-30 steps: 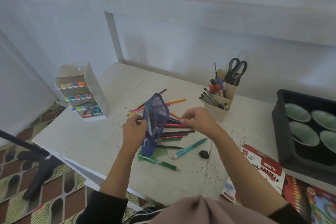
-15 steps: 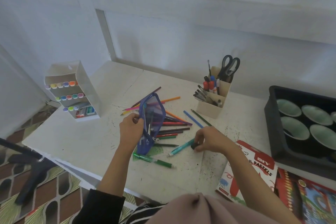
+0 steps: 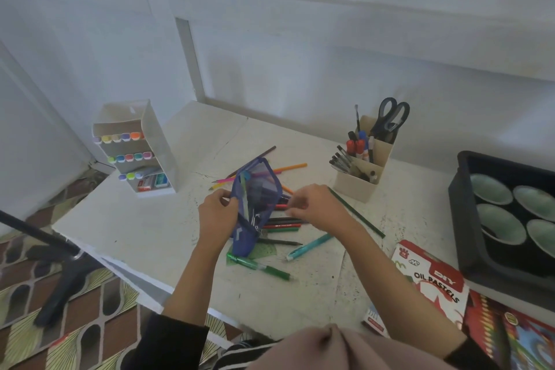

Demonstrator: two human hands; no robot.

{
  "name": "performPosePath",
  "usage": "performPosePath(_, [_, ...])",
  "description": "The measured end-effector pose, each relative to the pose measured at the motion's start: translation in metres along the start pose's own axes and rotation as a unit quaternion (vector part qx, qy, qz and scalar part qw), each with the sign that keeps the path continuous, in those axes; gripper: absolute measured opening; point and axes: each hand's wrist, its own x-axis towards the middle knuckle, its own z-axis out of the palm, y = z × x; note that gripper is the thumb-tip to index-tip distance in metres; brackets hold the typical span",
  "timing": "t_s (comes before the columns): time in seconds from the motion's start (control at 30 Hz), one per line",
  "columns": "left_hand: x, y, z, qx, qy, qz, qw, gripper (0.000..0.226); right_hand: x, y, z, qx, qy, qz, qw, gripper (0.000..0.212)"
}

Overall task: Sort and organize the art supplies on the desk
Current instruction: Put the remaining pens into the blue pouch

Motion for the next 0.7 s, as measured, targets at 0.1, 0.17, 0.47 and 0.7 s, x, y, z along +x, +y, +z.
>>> performPosePath(0.1, [0.000, -0.002, 0.001, -0.003, -0.002, -0.007, 1.000, 0.019, -0.009, 0.029, 0.009, -0.116, -0.086, 0.040, 0.989, 0.013])
performPosePath(0.17, [0.000, -0.002, 0.002, -0.003, -0.003, -0.009, 1.000, 0.022, -0.016, 0.041, 0.017, -0.152, -0.097, 0.056, 0.982, 0.017])
performPosePath(0.47, [0.002, -0.001, 0.004, 0.003, -0.003, -0.002, 1.000, 0.014, -0.026, 0.056, 0.003, -0.062, -0.002, 0.030, 0.998, 0.008])
performPosePath(0.7, [0.001, -0.001, 0.003, 0.006, -0.005, 0.004, 1.000, 0.012, 0.003, 0.001, -0.013, 0.127, 0.011, 0.032, 0.991, 0.018])
